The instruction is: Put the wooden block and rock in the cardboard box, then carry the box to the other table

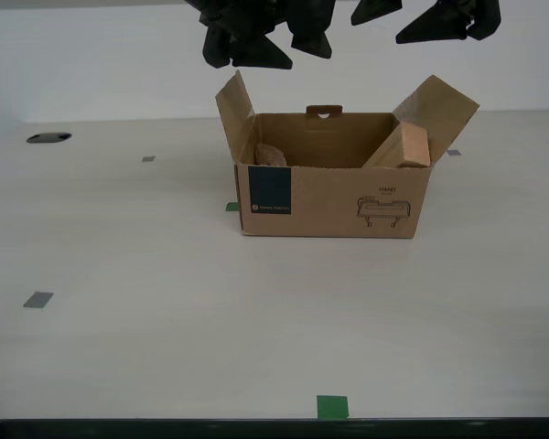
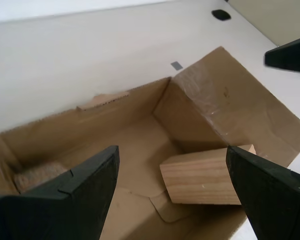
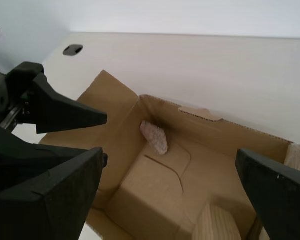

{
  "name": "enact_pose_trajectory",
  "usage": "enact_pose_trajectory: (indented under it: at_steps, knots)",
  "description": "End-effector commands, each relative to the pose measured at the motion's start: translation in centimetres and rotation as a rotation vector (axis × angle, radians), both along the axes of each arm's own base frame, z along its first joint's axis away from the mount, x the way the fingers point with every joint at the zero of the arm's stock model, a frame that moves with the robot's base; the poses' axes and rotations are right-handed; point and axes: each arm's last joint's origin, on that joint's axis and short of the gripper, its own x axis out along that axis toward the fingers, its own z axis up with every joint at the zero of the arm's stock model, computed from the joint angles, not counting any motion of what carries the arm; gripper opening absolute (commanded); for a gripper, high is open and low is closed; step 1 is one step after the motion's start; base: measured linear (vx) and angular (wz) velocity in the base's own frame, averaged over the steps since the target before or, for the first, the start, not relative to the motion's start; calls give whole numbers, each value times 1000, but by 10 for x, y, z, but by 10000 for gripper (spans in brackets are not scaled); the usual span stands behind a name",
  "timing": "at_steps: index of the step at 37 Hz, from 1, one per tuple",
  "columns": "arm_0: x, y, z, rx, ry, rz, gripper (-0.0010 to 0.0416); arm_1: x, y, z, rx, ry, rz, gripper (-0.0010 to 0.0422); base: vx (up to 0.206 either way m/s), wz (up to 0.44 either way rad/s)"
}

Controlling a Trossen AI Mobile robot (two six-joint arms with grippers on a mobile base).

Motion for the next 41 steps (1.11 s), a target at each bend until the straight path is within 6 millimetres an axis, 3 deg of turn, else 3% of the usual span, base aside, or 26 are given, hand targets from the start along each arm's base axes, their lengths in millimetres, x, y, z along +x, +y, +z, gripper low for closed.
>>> enact_pose_trajectory:
  at_steps: [1,10,24,33,41]
  knots:
    - [1,0,13,-17,54,-2,358,-1,0,3,14,60,13,281,0,0]
    - [0,-1,55,-36,147,-28,364,0,0,26,73,168,31,300,0,0]
    - [-5,-9,116,-100,98,-111,383,4,2,93,70,214,66,348,0,0]
    - [-15,-25,143,-126,161,-150,368,12,21,125,63,211,65,348,0,0]
    - [-17,-48,161,-131,164,-217,355,26,48,133,50,241,112,348,0,0]
